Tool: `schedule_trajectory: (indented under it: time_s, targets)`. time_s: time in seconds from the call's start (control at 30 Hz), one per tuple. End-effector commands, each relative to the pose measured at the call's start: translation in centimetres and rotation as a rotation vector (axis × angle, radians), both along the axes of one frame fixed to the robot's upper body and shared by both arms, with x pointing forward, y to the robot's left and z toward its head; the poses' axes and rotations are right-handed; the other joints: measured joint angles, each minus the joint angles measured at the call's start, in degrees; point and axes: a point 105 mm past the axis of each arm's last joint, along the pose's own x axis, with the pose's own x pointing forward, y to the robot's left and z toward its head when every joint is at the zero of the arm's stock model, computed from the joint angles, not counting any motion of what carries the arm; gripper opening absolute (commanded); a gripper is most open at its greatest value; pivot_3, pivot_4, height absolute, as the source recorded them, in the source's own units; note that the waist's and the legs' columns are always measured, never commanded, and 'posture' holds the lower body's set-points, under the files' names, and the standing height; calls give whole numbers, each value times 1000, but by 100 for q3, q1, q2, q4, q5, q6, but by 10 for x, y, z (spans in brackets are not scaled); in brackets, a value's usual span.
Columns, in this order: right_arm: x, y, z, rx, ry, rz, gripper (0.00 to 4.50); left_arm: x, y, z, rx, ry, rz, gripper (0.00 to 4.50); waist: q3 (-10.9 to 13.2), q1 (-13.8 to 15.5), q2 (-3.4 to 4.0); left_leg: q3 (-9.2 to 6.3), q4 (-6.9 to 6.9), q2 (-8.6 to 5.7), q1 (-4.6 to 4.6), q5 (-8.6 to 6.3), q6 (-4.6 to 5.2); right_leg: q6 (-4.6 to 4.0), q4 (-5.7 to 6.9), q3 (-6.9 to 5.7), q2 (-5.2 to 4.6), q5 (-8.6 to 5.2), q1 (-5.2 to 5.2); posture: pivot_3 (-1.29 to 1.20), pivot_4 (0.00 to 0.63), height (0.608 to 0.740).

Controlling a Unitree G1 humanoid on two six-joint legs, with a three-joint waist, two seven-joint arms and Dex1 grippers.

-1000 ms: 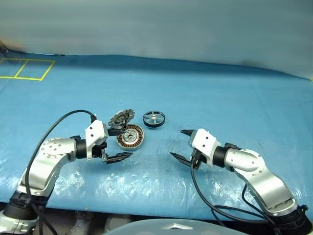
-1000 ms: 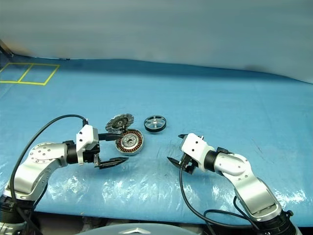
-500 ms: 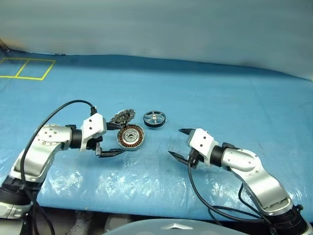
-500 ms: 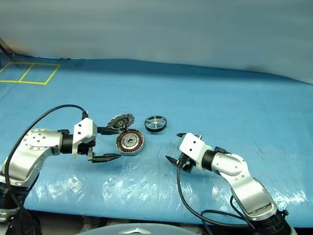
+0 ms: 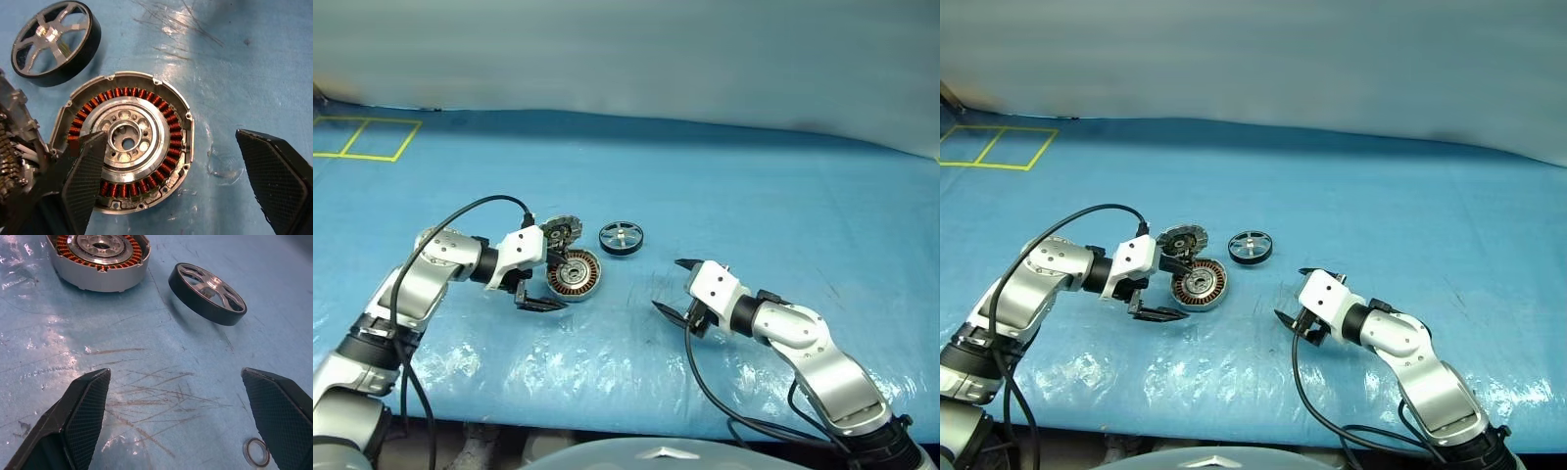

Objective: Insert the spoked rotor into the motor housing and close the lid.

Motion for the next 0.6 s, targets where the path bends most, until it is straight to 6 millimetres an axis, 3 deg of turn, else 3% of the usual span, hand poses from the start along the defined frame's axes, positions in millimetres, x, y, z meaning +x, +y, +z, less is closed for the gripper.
schedule_trajectory:
  time_s: [0.03, 0.33, 0.47, 0.6]
  targets:
    - [-1, 1, 12, 29, -56, -9, 4500, 8, -6, 2, 16, -57, -48, 4476, 0, 6, 0, -1, 1, 0, 0, 0, 0, 0, 2, 0, 0, 0, 0, 0, 150, 740]
    - [-6, 1, 9, 26, -47, -21, 4500, 3, -22, -5, 2, -22, -137, 4476, -1, 4, -1, -2, 11, 0, 0, 0, 0, 0, 9, 1, 1, 0, 1, 0, 150, 740]
    - [-6, -2, 9, 13, -51, -37, 4500, 2, -12, -12, 107, -41, -167, 4476, -1, -3, -1, -1, 12, 0, 0, 0, 0, 0, 10, 1, 1, 0, 1, 0, 150, 740]
    - [-7, -1, 7, 12, -44, -33, 4500, 6, -10, -4, 88, -72, -147, 4476, -1, -14, -1, -1, 13, 0, 2, 0, 0, 0, 14, 2, 1, 0, 2, 0, 150, 740]
